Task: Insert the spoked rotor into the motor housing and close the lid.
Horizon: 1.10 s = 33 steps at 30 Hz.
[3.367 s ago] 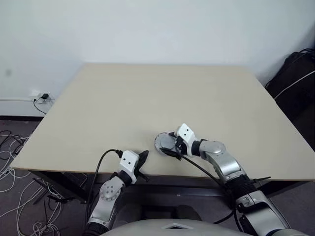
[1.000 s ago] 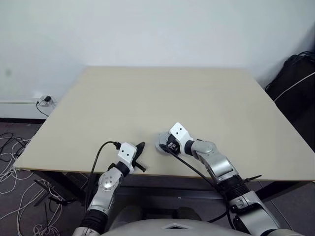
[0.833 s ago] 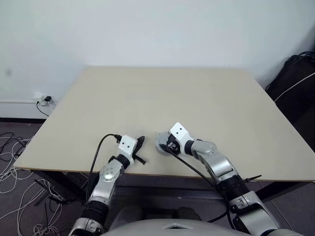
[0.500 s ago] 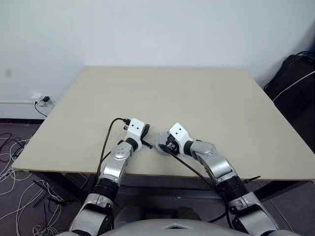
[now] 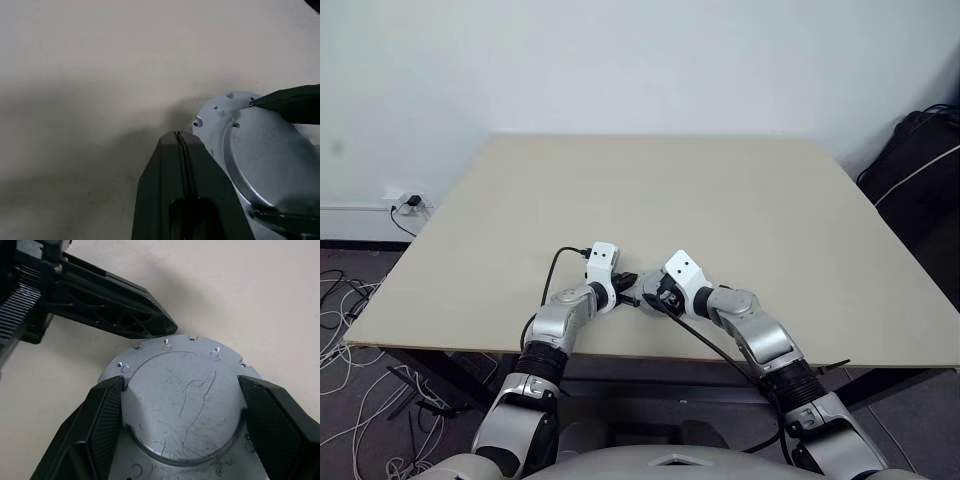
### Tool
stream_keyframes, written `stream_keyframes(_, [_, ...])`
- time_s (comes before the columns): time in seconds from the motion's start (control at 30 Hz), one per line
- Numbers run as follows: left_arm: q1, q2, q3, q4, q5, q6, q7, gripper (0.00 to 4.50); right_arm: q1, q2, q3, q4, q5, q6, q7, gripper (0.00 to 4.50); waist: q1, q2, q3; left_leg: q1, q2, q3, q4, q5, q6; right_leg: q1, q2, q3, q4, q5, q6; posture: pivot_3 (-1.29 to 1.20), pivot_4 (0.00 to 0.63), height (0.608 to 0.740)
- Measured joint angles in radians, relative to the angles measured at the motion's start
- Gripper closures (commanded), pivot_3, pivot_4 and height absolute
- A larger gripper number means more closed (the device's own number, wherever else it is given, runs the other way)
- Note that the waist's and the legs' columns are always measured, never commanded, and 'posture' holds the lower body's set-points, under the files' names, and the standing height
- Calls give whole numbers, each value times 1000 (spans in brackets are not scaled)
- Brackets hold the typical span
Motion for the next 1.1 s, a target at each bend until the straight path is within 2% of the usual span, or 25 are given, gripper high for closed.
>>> stream_keyframes(0.3, [-1,-23,-5,-1,8,-60,22,4500,-2,4,3,0,0,0,-2,1232,-2,-1,1,0,0,0,-1,0,0,-1,-4,0,0,0,0,0,0,740])
stream_keyframes(0.93, [-26,19,-35,-65,-11,159,-49,4500,1,3,0,-16,-2,29,-9,1232,1,-1,0,0,0,0,-1,0,0,0,-3,0,0,0,0,0,0,740])
stream_keyframes(1.0, [-25,20,-39,-70,-11,166,-51,4500,8,3,-1,-31,-3,43,-19,482,5,-1,0,0,0,0,-1,0,0,0,-4,0,0,0,-1,0,0,740])
stream_keyframes(1.07, [-23,18,-50,-78,-11,171,-53,4500,19,-2,-13,-44,-3,46,-32,35,8,-1,0,0,0,0,-1,0,0,0,-4,0,0,-1,-1,0,0,740])
stream_keyframes(1.1, [-22,18,-52,-82,-11,176,-54,4500,26,-6,-20,-52,-3,50,-34,35,9,-1,0,0,0,0,-1,0,0,0,-4,0,0,-1,-1,0,0,740])
